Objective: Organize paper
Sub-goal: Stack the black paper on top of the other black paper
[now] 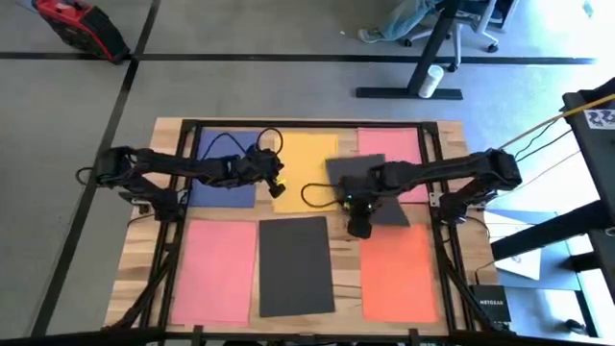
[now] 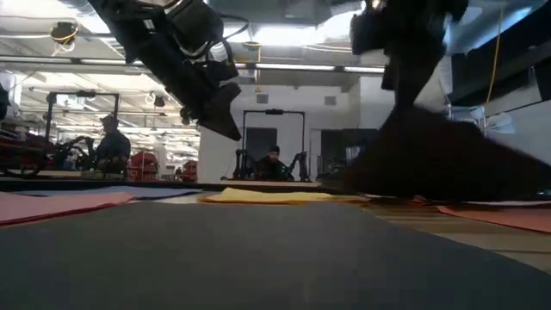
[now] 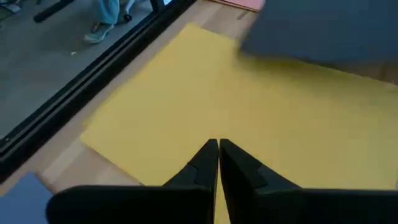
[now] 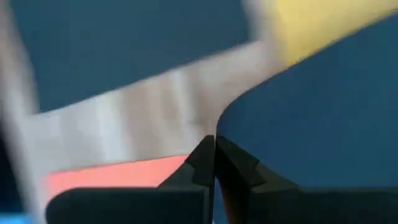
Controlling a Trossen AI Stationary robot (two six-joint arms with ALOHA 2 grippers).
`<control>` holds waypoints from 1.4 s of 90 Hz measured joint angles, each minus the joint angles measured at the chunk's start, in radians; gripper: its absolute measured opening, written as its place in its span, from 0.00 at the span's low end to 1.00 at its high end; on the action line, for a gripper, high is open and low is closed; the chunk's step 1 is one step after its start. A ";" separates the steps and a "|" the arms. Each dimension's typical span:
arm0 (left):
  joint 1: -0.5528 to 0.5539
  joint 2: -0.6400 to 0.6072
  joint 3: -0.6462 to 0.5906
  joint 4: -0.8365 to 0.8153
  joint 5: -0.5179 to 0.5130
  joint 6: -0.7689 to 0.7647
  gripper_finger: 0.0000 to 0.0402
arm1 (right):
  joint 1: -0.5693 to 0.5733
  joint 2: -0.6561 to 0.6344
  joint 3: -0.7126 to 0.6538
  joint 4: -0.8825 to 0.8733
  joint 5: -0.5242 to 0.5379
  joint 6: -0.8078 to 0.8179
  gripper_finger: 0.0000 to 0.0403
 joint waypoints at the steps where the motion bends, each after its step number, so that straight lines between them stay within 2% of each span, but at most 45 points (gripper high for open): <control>1: 0.000 0.000 0.000 0.000 0.000 0.000 0.00 | 0.006 0.000 0.002 0.004 -0.012 0.001 0.00; 18: 0.000 0.000 0.000 0.000 0.000 -0.020 0.00 | 0.082 0.000 0.014 0.189 -0.135 0.007 0.00; 32: -0.016 0.000 0.000 0.002 0.000 -0.073 0.00 | 0.096 0.000 0.014 0.370 -0.170 0.010 0.00; 44: -0.059 -0.005 0.000 0.027 0.002 -0.106 0.00 | 0.096 0.002 0.014 0.457 -0.186 0.028 0.00; 62: -0.152 -0.012 -0.001 0.162 0.001 -0.142 0.00 | 0.105 0.087 0.015 0.617 -0.217 0.101 0.00; 73: -0.204 -0.012 -0.001 0.190 0.002 -0.143 0.00 | 0.130 0.151 0.014 0.644 -0.218 0.159 0.00; 85: -0.239 -0.012 -0.003 0.177 0.001 -0.158 0.00 | 0.172 0.195 0.014 0.653 -0.163 0.231 0.00; 97: -0.264 -0.012 -0.003 0.178 0.000 -0.164 0.00 | 0.216 0.230 0.014 0.758 -0.135 0.282 0.01; 108: -0.284 -0.012 -0.003 0.172 0.000 -0.180 0.00 | 0.256 0.247 0.014 0.827 -0.135 0.321 0.09; 126: -0.332 0.006 -0.005 0.160 -0.001 -0.211 0.00 | 0.296 0.245 0.014 0.821 -0.140 0.366 0.34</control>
